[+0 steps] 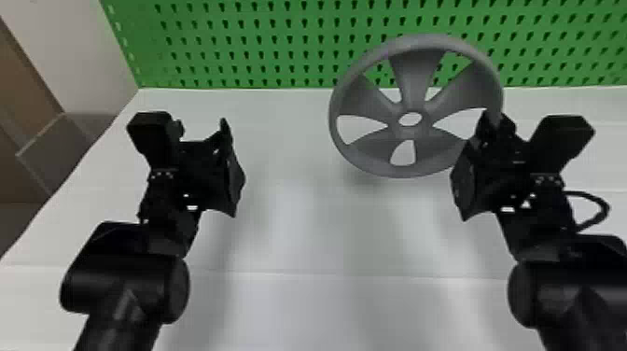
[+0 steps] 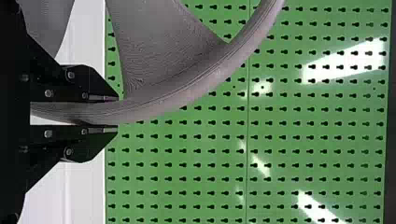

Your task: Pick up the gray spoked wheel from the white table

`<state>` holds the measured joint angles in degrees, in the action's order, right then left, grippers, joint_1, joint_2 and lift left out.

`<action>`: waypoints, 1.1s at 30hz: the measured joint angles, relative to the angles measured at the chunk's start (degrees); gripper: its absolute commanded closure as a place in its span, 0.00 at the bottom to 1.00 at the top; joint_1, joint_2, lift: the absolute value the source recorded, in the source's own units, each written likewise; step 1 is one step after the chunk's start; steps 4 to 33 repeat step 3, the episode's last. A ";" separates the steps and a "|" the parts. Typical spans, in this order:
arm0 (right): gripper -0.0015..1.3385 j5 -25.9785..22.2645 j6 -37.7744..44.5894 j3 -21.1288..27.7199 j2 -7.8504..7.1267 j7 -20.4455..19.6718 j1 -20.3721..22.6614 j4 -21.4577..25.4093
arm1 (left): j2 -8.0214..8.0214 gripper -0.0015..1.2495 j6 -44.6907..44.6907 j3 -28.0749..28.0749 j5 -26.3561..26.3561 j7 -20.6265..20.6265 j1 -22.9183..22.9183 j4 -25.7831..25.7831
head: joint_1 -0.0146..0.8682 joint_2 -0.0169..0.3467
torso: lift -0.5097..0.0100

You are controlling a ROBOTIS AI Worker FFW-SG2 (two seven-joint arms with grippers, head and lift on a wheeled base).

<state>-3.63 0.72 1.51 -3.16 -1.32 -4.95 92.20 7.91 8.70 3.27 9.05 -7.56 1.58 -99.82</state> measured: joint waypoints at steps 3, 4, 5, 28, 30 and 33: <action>0.94 0.02 0.00 -0.01 0.00 0.00 -0.05 0.00 | 0.00 0.34 0.00 -0.04 0.05 0.00 0.00 0.00 | 0.90 0.33 | 0.81; 0.94 0.02 0.00 -0.01 0.00 0.00 -0.05 0.00 | 0.00 0.34 0.00 -0.04 0.05 0.00 0.00 0.00 | 0.90 0.33 | 0.81; 0.94 0.02 0.00 -0.01 0.00 0.00 -0.05 0.00 | 0.00 0.34 0.00 -0.04 0.05 0.00 0.00 0.00 | 0.90 0.33 | 0.81; 0.94 0.02 0.00 -0.01 0.00 0.00 -0.05 0.00 | 0.00 0.34 0.00 -0.04 0.05 0.00 0.00 0.00 | 0.90 0.33 | 0.81; 0.94 0.02 0.00 -0.01 0.00 0.00 -0.05 0.00 | 0.00 0.34 0.00 -0.04 0.05 0.00 0.00 0.00 | 0.90 0.33 | 0.81; 0.94 0.02 0.00 -0.01 0.00 0.00 -0.05 0.00 | 0.00 0.34 0.00 -0.04 0.05 0.00 0.00 0.00 | 0.90 0.33 | 0.81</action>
